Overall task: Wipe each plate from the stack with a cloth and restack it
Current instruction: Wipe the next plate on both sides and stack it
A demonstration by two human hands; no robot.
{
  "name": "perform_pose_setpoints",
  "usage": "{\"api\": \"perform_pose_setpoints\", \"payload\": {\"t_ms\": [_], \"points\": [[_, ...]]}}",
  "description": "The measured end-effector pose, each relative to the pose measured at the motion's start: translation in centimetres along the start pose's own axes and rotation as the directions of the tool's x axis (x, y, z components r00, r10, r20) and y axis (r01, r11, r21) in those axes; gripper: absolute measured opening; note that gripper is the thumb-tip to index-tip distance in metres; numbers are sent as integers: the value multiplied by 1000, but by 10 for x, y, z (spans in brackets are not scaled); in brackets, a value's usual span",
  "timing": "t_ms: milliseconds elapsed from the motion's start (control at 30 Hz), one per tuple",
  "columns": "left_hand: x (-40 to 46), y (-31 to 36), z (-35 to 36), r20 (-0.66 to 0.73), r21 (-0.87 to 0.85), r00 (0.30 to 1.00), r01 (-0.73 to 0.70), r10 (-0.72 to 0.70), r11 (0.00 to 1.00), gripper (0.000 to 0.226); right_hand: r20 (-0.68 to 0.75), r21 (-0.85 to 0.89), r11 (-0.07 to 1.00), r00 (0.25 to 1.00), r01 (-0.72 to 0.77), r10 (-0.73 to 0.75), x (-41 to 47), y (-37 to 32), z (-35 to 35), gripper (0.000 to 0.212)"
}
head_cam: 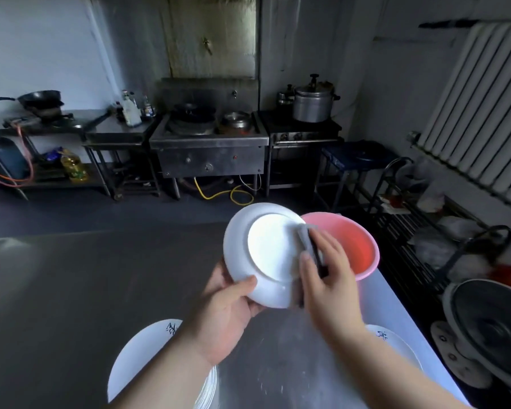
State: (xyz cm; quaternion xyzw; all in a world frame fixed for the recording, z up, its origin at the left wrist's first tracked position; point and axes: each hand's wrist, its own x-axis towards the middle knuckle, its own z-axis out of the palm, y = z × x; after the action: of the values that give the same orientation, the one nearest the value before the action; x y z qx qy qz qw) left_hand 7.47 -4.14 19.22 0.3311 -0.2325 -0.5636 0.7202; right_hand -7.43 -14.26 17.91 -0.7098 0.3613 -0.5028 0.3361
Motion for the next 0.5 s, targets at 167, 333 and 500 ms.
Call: {"api": "perform_pose_setpoints", "payload": {"t_ms": [167,333,500], "points": [[14,32,-2,-45,50,985,170,-168,984,53,212,14,997,974,73,-75,66,-13,-29,25],[14,29,-8,-42,88,995,91,-87,992,43,321,-154,957,928,248,-189,57,-14,-31,46],[15,14,-7,-79,15,997,-13,14,1000,47,313,-277,934,940,226,-134,-31,-3,-1,79]]}}
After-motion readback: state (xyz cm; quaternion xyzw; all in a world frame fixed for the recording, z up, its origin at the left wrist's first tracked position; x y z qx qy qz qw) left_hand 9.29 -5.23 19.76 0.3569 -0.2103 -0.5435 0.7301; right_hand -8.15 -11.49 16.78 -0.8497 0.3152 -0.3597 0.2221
